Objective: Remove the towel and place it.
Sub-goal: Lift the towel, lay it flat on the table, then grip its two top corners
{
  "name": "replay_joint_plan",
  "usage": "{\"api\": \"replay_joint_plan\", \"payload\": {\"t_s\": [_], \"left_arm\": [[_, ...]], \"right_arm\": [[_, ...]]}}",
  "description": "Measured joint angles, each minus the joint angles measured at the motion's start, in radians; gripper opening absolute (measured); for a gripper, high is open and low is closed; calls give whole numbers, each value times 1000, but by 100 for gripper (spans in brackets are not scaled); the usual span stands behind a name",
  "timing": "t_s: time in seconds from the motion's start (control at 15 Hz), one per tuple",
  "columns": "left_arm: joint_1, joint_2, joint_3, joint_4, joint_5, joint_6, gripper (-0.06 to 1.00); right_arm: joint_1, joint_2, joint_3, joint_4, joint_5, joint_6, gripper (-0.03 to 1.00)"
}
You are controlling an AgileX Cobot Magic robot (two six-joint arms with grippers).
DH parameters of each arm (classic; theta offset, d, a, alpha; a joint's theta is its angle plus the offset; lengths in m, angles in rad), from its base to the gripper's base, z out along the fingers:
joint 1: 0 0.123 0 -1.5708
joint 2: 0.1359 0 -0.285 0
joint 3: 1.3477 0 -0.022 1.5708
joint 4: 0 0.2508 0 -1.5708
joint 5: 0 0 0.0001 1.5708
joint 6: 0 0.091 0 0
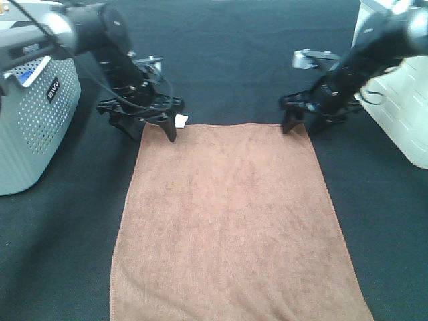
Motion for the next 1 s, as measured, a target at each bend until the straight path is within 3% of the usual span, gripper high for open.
{"api": "replay_joint_plan", "payload": {"t_s": [0.2, 0.6, 0.73, 0.87, 0.93, 1.0], "left_arm": [[-56, 2, 0, 132, -10, -103, 72], [-64, 3, 0, 165, -12, -125, 62], [-62, 3, 0, 187, -12, -126, 46], [-64, 3, 0, 167, -19, -127, 14], [-65, 3, 0, 160, -23, -127, 4], [-69, 3, 0, 160, -25, -127, 2]], "right_arm": [[59, 1, 0, -178, -30, 117, 67], [62, 4, 0, -250, -38, 151, 41], [57, 4, 0, -252, -37, 160, 23], [58, 4, 0, -236, -35, 160, 2], [58, 4, 0, -234, -34, 160, 1], [58, 4, -1, -234, -34, 160, 1]]}}
